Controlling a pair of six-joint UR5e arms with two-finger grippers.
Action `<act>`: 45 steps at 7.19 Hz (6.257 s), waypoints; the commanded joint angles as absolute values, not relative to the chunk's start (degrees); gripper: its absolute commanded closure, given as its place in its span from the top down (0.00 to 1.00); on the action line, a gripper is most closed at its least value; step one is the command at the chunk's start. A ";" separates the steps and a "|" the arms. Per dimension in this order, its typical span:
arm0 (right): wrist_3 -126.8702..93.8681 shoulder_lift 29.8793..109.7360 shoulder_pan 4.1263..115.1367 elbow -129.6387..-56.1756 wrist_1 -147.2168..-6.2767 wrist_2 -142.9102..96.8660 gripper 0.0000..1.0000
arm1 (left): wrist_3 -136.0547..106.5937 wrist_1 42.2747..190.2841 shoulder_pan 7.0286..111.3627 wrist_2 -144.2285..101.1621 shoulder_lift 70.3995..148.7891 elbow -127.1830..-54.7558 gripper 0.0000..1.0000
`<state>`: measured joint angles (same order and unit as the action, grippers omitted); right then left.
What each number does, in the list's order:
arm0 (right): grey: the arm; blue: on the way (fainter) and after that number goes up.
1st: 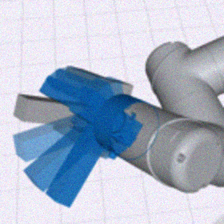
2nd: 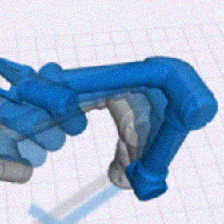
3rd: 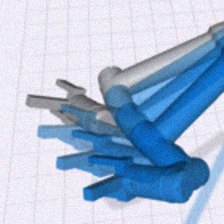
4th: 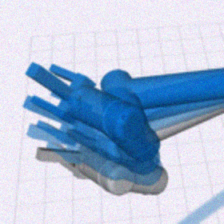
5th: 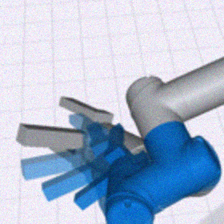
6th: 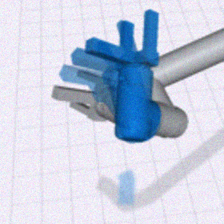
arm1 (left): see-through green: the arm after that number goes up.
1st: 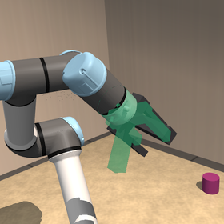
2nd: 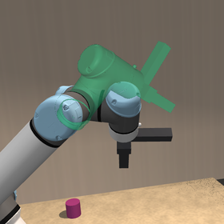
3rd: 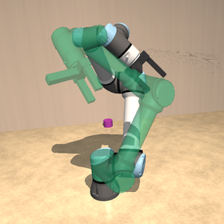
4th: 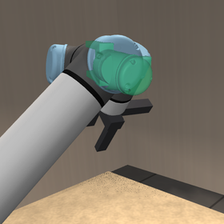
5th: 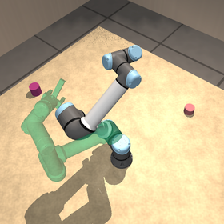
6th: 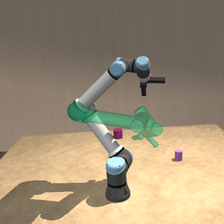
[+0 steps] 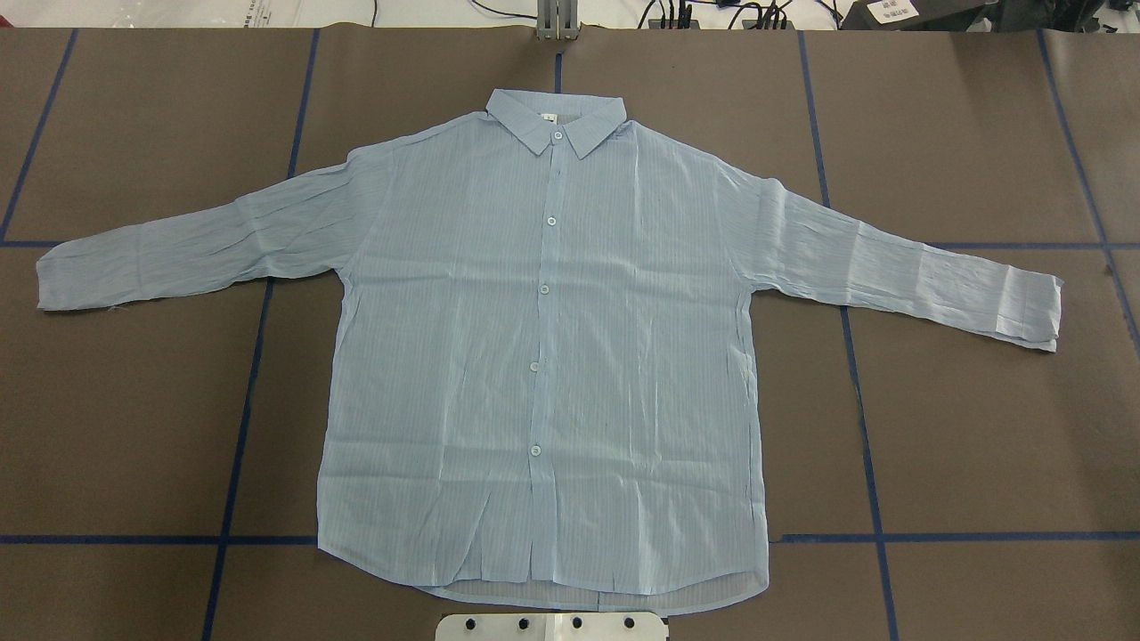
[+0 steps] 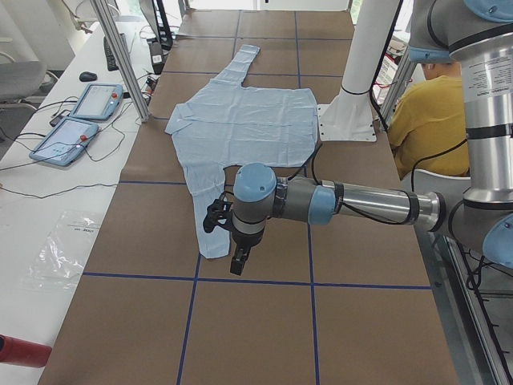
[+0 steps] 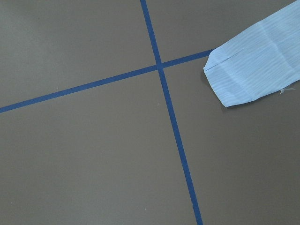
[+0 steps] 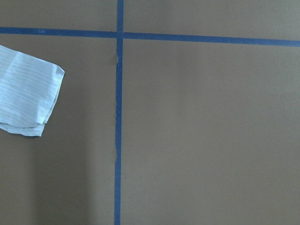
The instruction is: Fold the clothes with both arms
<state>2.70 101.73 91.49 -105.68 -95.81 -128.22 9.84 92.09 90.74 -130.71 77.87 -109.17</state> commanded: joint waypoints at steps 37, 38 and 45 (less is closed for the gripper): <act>-60.55 60.89 49.17 -105.50 -76.65 -101.65 0.00 | 9.84 113.82 90.53 -130.78 84.46 -107.67 1.00; -62.47 56.64 44.61 -104.42 -76.47 -97.25 0.00 | 9.84 113.82 90.53 -130.78 84.46 -107.58 1.00; -64.51 34.48 22.60 -73.32 -61.79 -72.51 0.00 | 9.76 113.73 90.53 -130.78 84.20 -107.31 1.00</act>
